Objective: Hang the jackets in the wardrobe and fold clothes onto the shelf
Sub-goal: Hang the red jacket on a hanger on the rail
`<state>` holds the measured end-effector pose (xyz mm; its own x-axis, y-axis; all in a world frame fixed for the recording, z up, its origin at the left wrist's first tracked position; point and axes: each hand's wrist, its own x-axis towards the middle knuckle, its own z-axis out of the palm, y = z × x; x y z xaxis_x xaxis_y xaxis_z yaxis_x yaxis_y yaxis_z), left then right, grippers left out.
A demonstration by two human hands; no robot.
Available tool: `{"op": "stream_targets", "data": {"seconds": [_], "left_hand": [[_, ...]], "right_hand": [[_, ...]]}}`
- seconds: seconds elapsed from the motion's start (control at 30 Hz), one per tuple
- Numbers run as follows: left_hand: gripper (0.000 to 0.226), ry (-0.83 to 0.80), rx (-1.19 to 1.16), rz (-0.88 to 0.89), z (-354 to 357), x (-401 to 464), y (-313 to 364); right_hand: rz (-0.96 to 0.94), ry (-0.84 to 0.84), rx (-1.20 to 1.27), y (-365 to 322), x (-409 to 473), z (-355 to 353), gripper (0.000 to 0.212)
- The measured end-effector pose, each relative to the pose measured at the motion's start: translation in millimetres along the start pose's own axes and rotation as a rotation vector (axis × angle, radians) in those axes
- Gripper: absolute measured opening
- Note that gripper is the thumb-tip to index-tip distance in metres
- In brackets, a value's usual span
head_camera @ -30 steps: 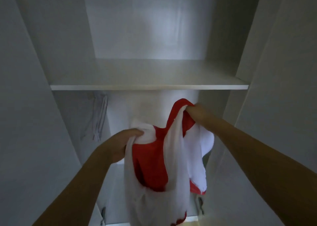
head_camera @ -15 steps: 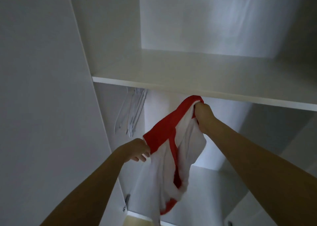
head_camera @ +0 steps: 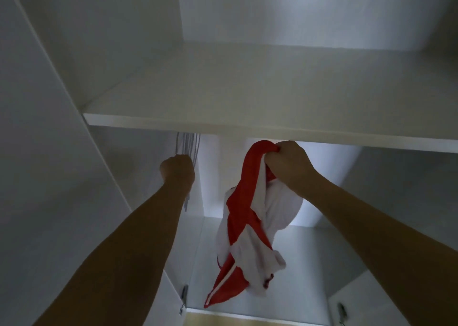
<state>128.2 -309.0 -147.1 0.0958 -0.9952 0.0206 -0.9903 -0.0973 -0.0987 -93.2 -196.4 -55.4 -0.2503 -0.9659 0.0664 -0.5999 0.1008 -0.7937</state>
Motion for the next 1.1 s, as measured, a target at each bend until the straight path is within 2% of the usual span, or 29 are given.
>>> {"op": "stream_targets", "data": {"seconds": [0.1,0.17,0.23,0.33,0.4,0.47,0.57,0.63,0.7,0.77,0.83,1.0,1.1], "left_hand": [[0.017,-0.021,0.113,0.056,-3.5,2.2,6.0],[0.017,0.003,0.096,0.065,-4.4,0.4,6.0],[0.019,0.054,-0.022,0.041,-5.4,-2.4,4.5],[0.021,0.136,-0.411,-0.053,-5.5,-7.8,5.7],[0.024,0.175,-0.625,-0.097,-10.1,-18.8,7.7],[0.026,0.241,-0.703,-0.086,-16.1,-36.3,8.7],[0.028,0.263,-0.652,0.02,-27.3,-70.1,8.5],[0.025,0.221,-0.632,0.07,-33.6,-98.1,6.4],[0.023,0.191,-0.637,0.105,-37.7,-135.1,5.7],[0.023,0.163,-0.623,0.149,-41.7,-179.0,6.2],[0.023,0.128,-0.6,0.185,-49.0,-223.1,7.8],[0.026,0.093,-0.641,0.235,-86.0,-317.9,10.2],[0.027,0.062,-0.667,0.277,-112.1,-366.0,8.2]], "right_hand": [[-0.033,-0.025,-0.156,6.6,3.4,4.6,0.017],[-0.054,-0.031,-0.248,9.1,2.6,5.4,0.014],[-0.069,-0.044,-0.285,10.3,2.0,3.7,0.016],[-0.089,-0.14,-0.328,13.4,1.2,-1.3,0.005],[-0.163,-0.199,-0.41,16.6,-2.1,-6.4,0.005],[-0.269,-0.195,-0.474,21.6,-7.8,-13.2,0.008],[-0.322,-0.095,-0.393,34.8,-18.0,-26.7,0.01],[-0.251,-0.017,-0.301,45.3,-22.0,-36.9,0.007],[-0.063,-0.016,-0.145,55.5,-22.9,-48.5,0.015],[0.174,-0.095,0.085,64.5,-23.7,-60.5,0.021],[0.329,-0.191,0.252,73.7,-25.8,-71.7,0.023],[0.382,-0.285,0.293,92.7,-37.0,-90.2,0.029],[0.295,-0.251,0.123,109.4,-44.5,-104.2,0.036]]}}
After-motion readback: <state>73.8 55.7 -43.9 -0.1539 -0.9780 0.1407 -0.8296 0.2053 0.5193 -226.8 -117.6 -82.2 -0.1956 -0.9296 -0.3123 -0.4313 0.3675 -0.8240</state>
